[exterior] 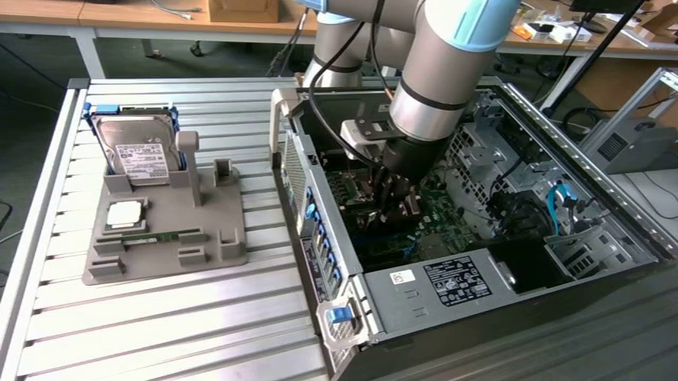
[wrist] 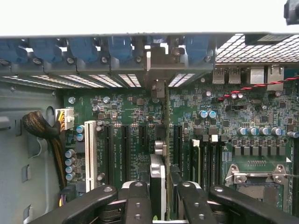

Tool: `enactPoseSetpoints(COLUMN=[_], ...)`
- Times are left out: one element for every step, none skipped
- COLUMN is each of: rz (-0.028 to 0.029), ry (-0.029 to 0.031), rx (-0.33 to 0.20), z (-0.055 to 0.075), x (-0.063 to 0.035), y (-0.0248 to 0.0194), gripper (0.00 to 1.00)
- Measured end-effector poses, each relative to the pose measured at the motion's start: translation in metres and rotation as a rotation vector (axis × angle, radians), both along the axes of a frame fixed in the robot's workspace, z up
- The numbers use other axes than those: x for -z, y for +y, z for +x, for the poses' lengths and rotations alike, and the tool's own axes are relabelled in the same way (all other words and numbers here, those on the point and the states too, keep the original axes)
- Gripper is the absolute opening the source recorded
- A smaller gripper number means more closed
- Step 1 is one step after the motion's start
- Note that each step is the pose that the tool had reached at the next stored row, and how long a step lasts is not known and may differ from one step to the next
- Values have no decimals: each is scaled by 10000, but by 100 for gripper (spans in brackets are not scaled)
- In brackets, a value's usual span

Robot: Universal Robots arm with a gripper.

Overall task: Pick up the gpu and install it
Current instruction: 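Insert the gpu into the slot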

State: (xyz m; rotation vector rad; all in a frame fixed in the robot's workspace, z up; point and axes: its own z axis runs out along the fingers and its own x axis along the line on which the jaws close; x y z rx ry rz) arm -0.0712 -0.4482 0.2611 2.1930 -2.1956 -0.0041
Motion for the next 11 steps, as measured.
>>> enactPoseSetpoints(rz=[-1,-1,1,1,1,0,-1,2,0,2,1], ry=[0,1,0,0,0,0,0,0,3,4,5], rx=[0,1,1,1,1,0,1,1,1,1,1], z=[0,0,0,0,0,0,0,0,-1,-1,-1], x=[2,5,8,10,12,16,21,34,42,48,49], y=[1,1,1,1,1,1,1,1,1,1,1], gripper=[27,27,27,27,27,27,27,27,27,27,27])
